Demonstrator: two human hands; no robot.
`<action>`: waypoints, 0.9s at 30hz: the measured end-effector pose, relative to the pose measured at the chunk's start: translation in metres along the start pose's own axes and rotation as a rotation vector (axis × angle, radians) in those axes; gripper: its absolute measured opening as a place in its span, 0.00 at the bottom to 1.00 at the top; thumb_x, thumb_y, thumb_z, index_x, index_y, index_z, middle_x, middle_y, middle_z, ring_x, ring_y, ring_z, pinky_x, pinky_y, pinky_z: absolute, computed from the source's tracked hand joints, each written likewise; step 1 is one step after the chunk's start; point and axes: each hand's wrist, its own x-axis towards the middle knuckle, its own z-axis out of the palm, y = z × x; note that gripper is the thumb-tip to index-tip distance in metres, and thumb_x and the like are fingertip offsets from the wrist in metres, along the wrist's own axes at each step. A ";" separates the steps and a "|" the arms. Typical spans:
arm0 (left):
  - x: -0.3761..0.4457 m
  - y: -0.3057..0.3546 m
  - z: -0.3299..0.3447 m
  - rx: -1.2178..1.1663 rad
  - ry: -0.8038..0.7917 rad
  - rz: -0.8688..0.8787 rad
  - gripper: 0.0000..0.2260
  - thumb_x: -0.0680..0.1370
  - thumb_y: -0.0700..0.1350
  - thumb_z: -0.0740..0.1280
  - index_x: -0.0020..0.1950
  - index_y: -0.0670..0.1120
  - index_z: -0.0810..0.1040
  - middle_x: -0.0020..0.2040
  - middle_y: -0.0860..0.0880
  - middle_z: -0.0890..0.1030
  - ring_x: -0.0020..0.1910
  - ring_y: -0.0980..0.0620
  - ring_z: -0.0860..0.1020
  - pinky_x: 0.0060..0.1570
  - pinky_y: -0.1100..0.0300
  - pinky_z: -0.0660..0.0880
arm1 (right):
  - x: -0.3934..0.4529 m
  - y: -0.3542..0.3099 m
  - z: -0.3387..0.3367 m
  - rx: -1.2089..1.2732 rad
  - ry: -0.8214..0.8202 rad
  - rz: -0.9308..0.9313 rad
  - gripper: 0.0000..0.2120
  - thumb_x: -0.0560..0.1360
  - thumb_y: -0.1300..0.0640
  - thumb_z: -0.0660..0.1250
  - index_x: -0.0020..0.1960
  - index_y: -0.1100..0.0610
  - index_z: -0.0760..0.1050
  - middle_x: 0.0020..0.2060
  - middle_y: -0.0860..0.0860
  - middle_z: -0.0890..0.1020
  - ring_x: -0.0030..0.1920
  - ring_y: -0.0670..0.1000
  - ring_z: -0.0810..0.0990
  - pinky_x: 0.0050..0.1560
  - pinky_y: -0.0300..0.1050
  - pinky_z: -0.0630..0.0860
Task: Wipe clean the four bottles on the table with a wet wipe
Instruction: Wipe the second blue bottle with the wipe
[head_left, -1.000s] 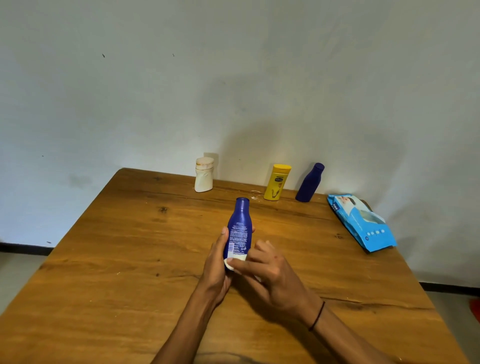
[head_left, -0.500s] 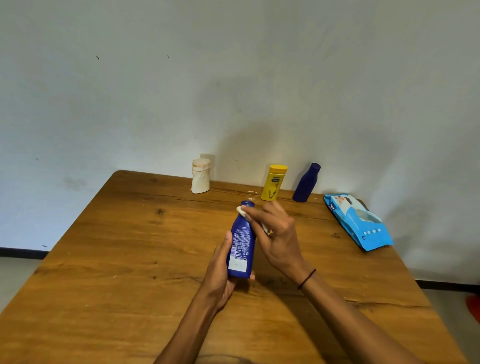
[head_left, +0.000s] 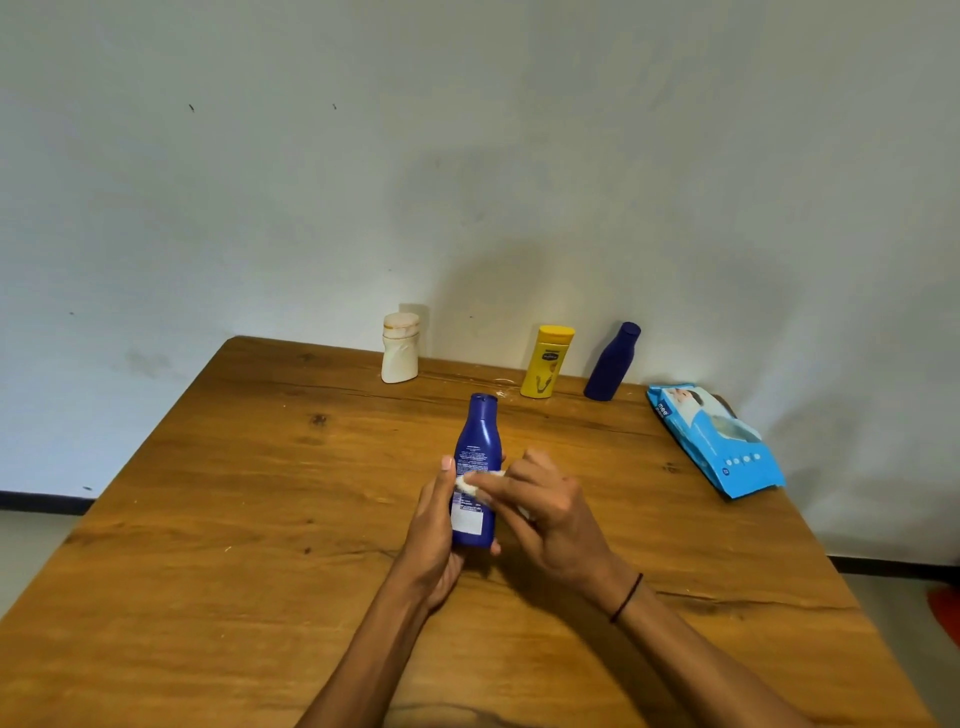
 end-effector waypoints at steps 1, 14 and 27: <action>-0.002 0.002 0.003 0.015 -0.014 0.002 0.27 0.81 0.61 0.60 0.72 0.43 0.72 0.51 0.38 0.83 0.41 0.43 0.82 0.29 0.52 0.81 | 0.008 0.003 -0.001 0.008 0.036 0.033 0.14 0.84 0.54 0.63 0.68 0.54 0.79 0.44 0.48 0.78 0.46 0.46 0.71 0.45 0.40 0.68; -0.004 0.005 0.000 0.029 0.068 0.076 0.29 0.79 0.67 0.67 0.67 0.45 0.80 0.48 0.39 0.81 0.43 0.45 0.80 0.41 0.52 0.76 | 0.002 -0.021 0.011 0.193 0.073 0.101 0.13 0.83 0.56 0.66 0.66 0.53 0.82 0.43 0.47 0.80 0.44 0.46 0.73 0.44 0.40 0.70; -0.002 0.004 0.003 0.124 -0.019 0.105 0.22 0.82 0.57 0.62 0.66 0.41 0.77 0.45 0.41 0.82 0.38 0.49 0.81 0.35 0.57 0.79 | 0.029 -0.002 0.000 0.163 0.176 0.127 0.12 0.82 0.57 0.67 0.64 0.56 0.82 0.42 0.49 0.82 0.43 0.46 0.74 0.43 0.42 0.73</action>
